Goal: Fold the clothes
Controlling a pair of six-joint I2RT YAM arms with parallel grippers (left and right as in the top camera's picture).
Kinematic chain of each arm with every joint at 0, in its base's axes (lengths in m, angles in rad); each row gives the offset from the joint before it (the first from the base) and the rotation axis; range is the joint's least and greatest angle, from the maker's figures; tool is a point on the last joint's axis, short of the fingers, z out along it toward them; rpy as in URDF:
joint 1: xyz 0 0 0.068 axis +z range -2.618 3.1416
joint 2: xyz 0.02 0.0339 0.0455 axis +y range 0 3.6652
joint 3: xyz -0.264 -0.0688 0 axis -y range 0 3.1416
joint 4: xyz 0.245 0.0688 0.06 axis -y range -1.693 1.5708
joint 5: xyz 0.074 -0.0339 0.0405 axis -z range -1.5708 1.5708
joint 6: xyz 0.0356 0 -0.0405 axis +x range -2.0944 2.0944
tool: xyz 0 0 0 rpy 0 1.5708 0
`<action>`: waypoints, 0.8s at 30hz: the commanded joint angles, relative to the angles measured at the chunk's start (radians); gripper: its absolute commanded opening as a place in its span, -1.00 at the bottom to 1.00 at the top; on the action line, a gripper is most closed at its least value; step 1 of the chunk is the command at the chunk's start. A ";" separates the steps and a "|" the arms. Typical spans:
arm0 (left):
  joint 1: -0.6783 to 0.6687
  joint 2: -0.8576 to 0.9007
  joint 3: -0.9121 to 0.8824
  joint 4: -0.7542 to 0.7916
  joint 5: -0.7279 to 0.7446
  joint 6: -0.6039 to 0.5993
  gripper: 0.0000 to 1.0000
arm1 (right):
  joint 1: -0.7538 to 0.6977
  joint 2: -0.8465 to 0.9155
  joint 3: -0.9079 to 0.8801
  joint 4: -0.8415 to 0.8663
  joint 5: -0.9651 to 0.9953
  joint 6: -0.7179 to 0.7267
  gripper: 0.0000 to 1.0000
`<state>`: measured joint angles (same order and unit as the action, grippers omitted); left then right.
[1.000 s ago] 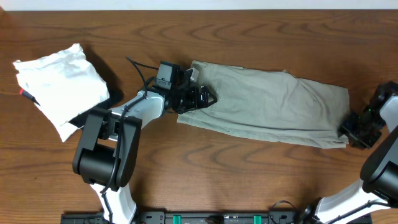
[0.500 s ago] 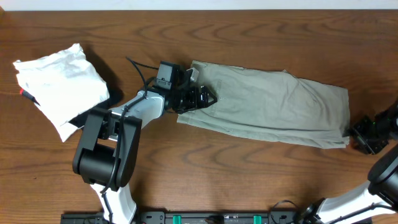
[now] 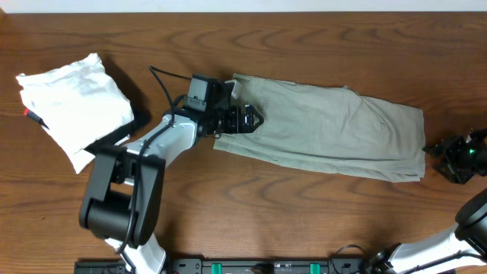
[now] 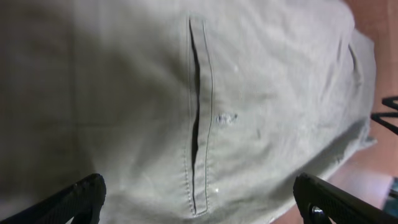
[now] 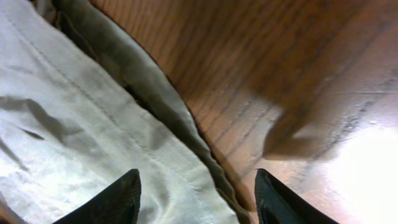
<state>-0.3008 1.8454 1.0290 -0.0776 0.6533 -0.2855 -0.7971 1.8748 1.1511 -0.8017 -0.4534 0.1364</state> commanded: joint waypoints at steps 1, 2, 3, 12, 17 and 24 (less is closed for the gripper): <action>0.008 -0.035 -0.008 -0.001 -0.095 0.031 0.96 | 0.007 0.001 0.011 0.002 -0.030 -0.031 0.17; 0.008 -0.035 -0.008 -0.002 -0.110 0.031 0.96 | 0.009 0.001 0.011 0.002 -0.030 -0.030 0.18; 0.008 -0.035 -0.008 -0.006 -0.126 0.031 0.96 | 0.011 0.001 0.011 0.001 -0.030 -0.030 0.18; 0.085 -0.035 -0.003 0.000 -0.193 0.050 0.96 | 0.042 0.001 0.011 -0.002 -0.029 -0.042 0.21; 0.168 -0.035 -0.003 0.004 -0.127 0.077 0.96 | 0.055 0.001 0.011 -0.003 -0.029 -0.042 0.22; 0.193 -0.035 -0.004 0.003 -0.027 0.121 0.96 | 0.062 -0.002 0.012 -0.037 -0.042 -0.042 0.21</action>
<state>-0.1036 1.8172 1.0279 -0.0742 0.5613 -0.2085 -0.7452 1.8748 1.1511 -0.8272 -0.4683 0.1158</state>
